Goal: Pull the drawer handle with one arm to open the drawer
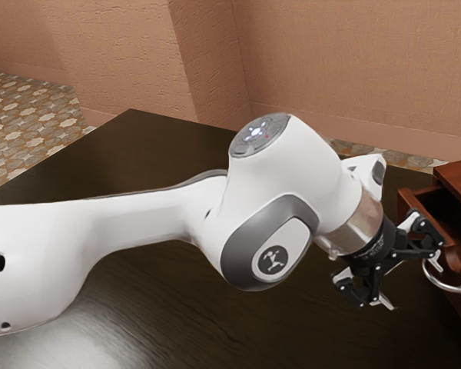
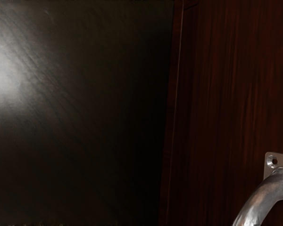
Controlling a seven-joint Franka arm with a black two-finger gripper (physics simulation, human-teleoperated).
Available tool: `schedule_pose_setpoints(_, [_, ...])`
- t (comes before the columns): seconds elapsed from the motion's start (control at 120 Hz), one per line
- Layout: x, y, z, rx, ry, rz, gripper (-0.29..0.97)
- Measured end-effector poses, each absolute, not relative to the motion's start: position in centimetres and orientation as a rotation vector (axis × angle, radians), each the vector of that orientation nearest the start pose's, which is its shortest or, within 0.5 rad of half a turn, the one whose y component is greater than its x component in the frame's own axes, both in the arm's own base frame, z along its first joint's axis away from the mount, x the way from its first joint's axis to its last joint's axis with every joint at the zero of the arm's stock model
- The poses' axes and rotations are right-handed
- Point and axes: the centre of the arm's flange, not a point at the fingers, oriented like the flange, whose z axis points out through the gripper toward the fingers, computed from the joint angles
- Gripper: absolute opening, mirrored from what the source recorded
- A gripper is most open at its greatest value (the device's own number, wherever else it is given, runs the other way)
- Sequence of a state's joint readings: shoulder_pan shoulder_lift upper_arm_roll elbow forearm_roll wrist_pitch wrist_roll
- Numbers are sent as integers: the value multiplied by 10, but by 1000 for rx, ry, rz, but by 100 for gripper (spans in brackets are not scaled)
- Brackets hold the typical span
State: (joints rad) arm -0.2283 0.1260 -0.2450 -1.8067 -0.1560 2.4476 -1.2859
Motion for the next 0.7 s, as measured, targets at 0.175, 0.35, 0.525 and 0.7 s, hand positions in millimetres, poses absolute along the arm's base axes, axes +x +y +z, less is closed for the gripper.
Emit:
schedule_pose_setpoints(0.175, [557,-279,529,-3237,-1613,-404,58])
schedule_pose_setpoints(0.35, [542,-275,531,-3236,-1619,-426,58])
schedule_pose_setpoints(0.525, [532,-271,533,-3231,-1638,-439,58])
schedule_pose_setpoints(0.7, [522,-265,533,-3221,-1658,-446,58])
